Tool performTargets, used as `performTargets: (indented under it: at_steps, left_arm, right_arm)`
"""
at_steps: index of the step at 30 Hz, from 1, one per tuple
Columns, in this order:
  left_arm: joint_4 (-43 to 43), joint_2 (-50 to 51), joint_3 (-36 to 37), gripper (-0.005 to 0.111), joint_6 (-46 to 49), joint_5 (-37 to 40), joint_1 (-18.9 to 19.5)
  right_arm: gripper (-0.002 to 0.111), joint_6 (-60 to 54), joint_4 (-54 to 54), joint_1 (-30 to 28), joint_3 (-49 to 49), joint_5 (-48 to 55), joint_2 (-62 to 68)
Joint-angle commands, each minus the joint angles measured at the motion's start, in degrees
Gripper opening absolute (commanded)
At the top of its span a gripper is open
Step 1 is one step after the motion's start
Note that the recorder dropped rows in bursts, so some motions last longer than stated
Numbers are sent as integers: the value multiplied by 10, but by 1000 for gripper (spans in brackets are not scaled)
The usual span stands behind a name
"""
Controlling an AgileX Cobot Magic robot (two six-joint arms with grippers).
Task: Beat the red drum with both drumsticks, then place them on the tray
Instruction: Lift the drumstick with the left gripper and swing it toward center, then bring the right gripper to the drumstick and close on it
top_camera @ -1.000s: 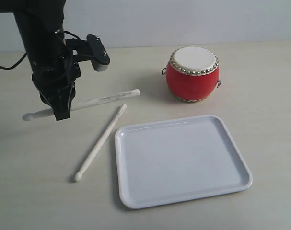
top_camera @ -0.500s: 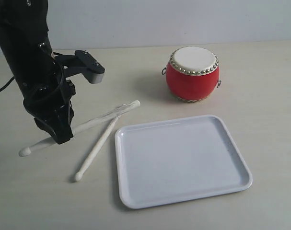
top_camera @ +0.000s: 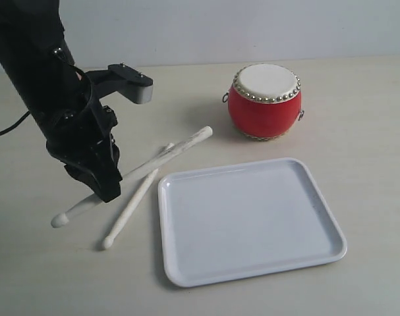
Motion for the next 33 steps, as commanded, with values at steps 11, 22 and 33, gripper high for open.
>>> performTargets:
  at_steps: [11,22,33]
  left_arm:
    - [-80,-58,47,0,36,0,-2]
    - [-125,-58,47,0,57,0,-2]
    - [-174,-58,47,0,56,0,-2]
  right_arm:
    - [19,7,-620,18,-268,86,490]
    - [51,-253,-620,239,-229,168,513]
    - [53,-258,-620,474,-177,360,503]
